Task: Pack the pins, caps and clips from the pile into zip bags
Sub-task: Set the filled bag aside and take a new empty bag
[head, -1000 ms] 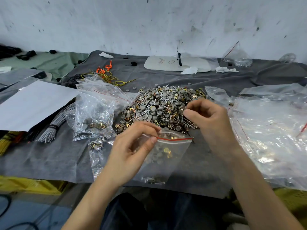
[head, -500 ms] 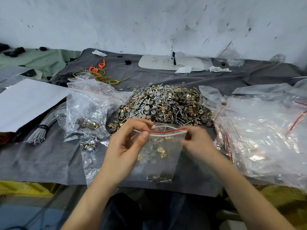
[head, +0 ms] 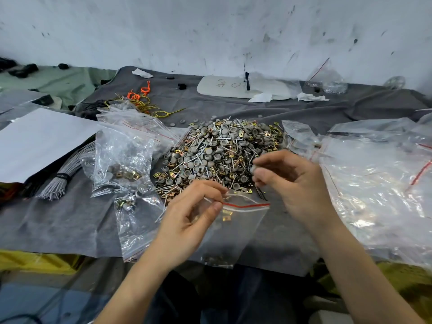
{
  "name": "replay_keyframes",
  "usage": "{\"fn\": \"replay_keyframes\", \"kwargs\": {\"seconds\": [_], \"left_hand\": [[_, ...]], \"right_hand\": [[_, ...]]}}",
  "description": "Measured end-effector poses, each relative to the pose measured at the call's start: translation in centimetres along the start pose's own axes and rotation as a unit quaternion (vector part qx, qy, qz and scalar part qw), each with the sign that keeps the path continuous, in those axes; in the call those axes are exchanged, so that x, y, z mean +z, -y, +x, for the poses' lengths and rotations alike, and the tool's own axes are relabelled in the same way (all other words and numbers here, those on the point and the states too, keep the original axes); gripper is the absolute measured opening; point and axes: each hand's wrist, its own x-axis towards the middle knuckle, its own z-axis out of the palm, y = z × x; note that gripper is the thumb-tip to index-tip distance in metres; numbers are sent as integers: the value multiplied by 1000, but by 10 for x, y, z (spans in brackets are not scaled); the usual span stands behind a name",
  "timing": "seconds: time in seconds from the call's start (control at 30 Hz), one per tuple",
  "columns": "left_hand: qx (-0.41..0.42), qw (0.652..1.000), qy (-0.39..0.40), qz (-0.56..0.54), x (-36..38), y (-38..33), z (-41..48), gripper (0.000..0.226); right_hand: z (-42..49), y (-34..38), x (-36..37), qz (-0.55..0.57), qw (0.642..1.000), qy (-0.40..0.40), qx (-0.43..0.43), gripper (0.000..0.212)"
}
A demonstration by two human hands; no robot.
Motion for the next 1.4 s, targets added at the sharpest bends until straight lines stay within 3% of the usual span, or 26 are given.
{"fn": "replay_keyframes", "kwargs": {"seconds": [0.13,0.27,0.33,0.43,0.53,0.67,0.77,0.8,0.87,0.97,1.03,1.1,1.17,1.27,1.4], "left_hand": [[31,1000,-5,3,2,-1,2,13],[29,999,-25,-17,-2,0,1,11],[23,999,-30,-25,-3,1,-2,11],[21,999,-33,-30,-4,0,-4,10],[19,999,-34,-25,-6,-3,-5,11],[6,999,-31,-13,-9,-3,-6,17],[16,1000,-14,4,-10,-4,-6,18],[23,1000,-6,17,-10,-4,-6,17],[32,999,8,39,-7,-5,-5,19],[39,998,15,50,-4,-5,-4,21],[41,998,10,50,-4,-7,-3,23],[39,998,4,51,-5,-8,-3,24],[36,998,1,49,-5,-8,-4,24],[32,999,-3,37,-8,-9,-6,23],[28,999,-11,26,-11,-10,-5,18]], "right_hand": [[-4,29,9,-94,991,90,-18,16],[2,19,-2,-39,998,-42,-4,8],[10,-4,-4,-98,992,-71,44,7],[11,-52,6,-278,950,34,140,12],[0,-85,19,-382,914,89,104,4],[-5,-84,19,-354,933,42,54,5],[2,-49,11,-179,978,-66,84,5],[3,-33,9,-116,988,-70,78,7],[0,-3,9,-67,997,1,25,7],[-11,19,12,-116,983,142,-8,8],[-11,16,9,-135,984,114,-14,8],[0,5,3,-118,993,4,20,2],[14,-15,1,-160,984,-53,62,12],[29,-54,10,-264,955,31,131,10],[31,-91,28,-351,925,94,110,13]]}}
